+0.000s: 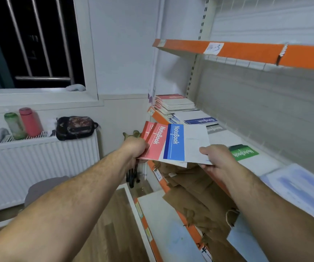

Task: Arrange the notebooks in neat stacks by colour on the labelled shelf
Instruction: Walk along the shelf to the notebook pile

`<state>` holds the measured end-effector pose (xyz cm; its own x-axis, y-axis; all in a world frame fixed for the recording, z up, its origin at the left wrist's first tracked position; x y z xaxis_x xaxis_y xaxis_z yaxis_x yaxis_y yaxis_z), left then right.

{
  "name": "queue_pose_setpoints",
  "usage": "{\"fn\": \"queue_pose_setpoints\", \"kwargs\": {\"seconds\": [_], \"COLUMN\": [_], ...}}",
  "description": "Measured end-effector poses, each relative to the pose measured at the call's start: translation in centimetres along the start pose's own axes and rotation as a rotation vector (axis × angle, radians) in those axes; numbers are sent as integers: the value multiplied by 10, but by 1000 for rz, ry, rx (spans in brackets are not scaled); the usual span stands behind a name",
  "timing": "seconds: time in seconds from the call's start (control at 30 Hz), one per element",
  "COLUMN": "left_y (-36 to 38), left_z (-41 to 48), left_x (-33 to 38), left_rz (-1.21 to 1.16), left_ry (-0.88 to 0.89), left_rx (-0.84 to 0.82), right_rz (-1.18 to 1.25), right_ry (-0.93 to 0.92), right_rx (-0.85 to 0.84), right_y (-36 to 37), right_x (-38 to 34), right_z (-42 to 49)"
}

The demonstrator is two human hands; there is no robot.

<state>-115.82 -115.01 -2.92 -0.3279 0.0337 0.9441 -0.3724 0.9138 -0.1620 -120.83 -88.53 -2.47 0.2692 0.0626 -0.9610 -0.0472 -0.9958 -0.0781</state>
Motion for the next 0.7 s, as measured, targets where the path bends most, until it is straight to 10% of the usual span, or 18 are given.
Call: {"fn": "queue_pose_setpoints", "kwargs": {"seconds": [0.7], "left_y": [-14], "left_z": [289], "left_x": [91], "left_rz": [22], "left_ry": [36], "left_rx": [-252], "right_rz": [35], "right_ry": [0], "right_rx": [257], "right_y": [123], "right_x": [-81], "right_z": [176]}}
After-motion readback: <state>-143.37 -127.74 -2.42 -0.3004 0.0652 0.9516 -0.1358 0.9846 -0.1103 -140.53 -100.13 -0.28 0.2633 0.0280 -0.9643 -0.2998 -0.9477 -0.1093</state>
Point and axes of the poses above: each hand's wrist, its own z-axis towards the middle knuckle, its own y-axis out of the palm, x = y × z, the point moved 9 cm from there along z, towards the middle knuckle
